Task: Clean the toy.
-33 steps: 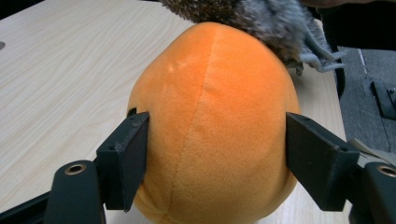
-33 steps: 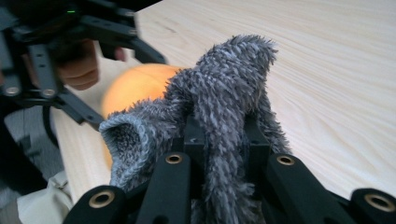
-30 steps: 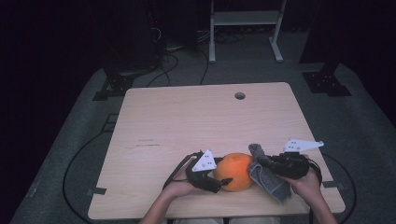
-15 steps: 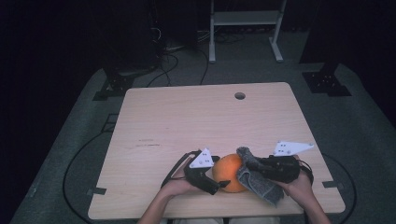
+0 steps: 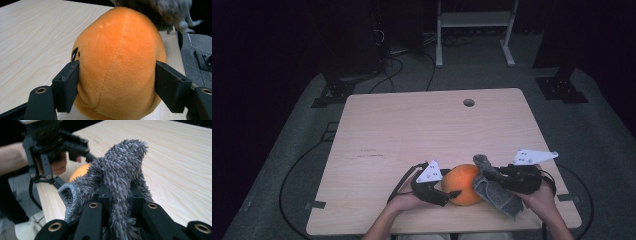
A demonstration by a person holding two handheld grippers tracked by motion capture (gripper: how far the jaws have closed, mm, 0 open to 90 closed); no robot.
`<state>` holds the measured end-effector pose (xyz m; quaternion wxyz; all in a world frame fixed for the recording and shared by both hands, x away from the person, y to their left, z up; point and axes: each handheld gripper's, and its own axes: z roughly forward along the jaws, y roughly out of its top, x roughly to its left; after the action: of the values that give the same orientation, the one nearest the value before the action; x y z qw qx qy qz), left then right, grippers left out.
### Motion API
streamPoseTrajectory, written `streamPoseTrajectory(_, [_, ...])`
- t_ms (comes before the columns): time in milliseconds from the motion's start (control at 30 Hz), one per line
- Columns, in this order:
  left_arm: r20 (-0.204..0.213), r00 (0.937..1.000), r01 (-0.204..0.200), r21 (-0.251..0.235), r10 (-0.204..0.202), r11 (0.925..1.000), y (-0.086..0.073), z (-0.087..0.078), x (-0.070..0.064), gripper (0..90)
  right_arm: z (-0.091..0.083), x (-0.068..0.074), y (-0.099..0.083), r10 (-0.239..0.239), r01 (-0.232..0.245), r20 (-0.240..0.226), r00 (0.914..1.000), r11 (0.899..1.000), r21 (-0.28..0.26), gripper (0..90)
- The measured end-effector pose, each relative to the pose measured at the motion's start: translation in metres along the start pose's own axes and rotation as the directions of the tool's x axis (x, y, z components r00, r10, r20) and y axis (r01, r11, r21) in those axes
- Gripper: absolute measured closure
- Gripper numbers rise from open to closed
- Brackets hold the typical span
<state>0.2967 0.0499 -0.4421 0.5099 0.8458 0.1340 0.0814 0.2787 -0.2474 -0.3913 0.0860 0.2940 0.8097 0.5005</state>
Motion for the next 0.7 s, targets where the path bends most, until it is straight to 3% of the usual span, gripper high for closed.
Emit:
streamPoseTrajectory(67, [0.009, 1.0000, 0.000, 0.004, 0.000, 1.0000, 0.000, 0.000, 0.000, 21.2, 0.007, 0.001, -0.002, -0.017, 0.017, 0.005, 0.9998, 0.999, 0.034, 76.5])
streamPoseTrajectory(200, [0.018, 0.9991, 0.037, 0.020, -0.037, 0.9991, 0.000, 0.001, 0.003, 9.6, 0.009, -0.005, -0.008, 0.014, -0.014, -0.022, 0.9997, 0.999, 0.035, 76.5])
streamPoseTrajectory(300, [0.042, 0.9973, 0.059, 0.018, -0.060, 0.9981, -0.002, 0.006, 0.004, 8.8, 0.007, -0.009, -0.011, 0.027, -0.027, -0.025, 0.9993, 0.999, 0.037, 76.3])
streamPoseTrajectory(467, [0.027, 0.9993, 0.027, -0.002, -0.027, 0.9996, -0.002, 0.004, 0.001, 23.5, 0.005, -0.019, -0.016, 0.063, -0.062, -0.045, 0.9970, 0.998, 0.028, 76.3])
streamPoseTrajectory(567, [0.024, 0.9993, 0.029, -0.005, -0.029, 0.9996, -0.002, 0.003, 0.001, 26.4, 0.001, -0.027, -0.020, 0.087, -0.086, -0.014, 0.9961, 0.996, 0.036, 76.4])
streamPoseTrajectory(700, [0.021, 0.9987, 0.048, -0.048, -0.047, 0.9977, 0.003, 0.000, 0.000, 31.2, -0.012, -0.030, -0.019, 0.102, -0.103, 0.028, 0.9944, 0.995, 0.014, 76.7])
